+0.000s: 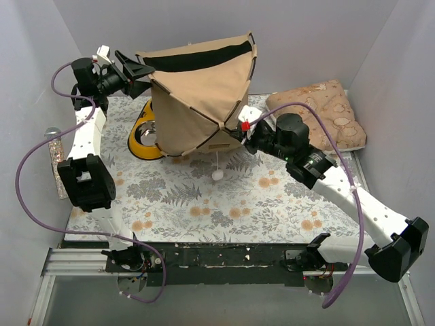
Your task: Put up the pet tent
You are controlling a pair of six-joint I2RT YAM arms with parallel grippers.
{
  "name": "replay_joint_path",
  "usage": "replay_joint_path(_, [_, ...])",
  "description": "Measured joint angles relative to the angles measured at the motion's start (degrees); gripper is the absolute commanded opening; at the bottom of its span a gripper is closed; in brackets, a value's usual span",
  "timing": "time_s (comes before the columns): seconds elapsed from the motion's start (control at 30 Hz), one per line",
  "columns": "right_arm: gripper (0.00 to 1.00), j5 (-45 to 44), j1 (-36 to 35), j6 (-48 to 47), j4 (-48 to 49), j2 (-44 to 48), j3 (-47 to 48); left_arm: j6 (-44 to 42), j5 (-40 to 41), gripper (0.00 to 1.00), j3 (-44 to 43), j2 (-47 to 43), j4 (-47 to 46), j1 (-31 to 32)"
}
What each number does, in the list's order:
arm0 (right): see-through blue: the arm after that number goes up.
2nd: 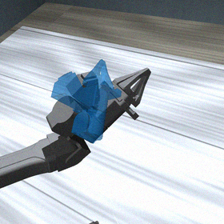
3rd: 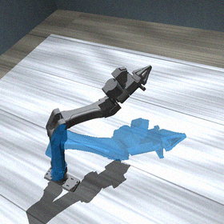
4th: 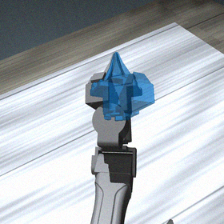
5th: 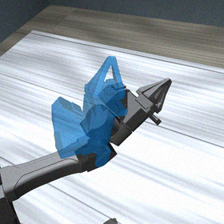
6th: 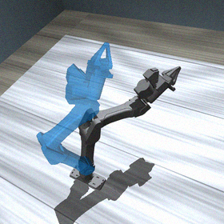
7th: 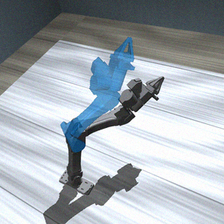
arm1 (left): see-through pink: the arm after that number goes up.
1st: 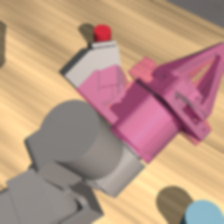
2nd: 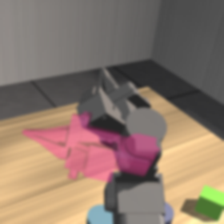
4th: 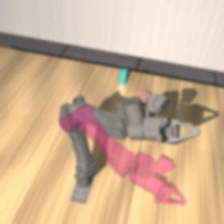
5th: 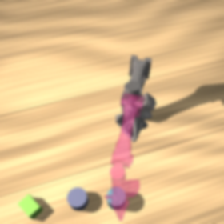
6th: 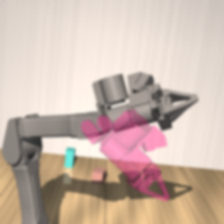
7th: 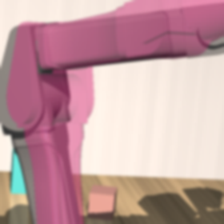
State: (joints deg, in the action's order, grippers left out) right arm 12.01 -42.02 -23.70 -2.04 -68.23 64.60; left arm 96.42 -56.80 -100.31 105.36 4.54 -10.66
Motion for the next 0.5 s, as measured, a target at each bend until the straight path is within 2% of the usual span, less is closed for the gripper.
replay_joint_path(0.2, [0.01, -6.0, -0.2, 7.1, -9.3, 0.6, 8.2, -6.7, -0.3, 0.98, -5.0, 4.5, 6.5, 2.8])
replay_joint_path(0.37, [0.01, -13.7, 0.0, 10.5, -14.6, 0.2, 15.5, -17.5, 0.7, 0.98, -10.1, 9.4, 17.1, 6.3])
replay_joint_path(0.5, [0.01, -16.4, 0.0, 11.9, -15.3, -0.7, 17.4, -24.2, 2.4, 0.98, -12.0, 12.0, 25.4, 7.1])
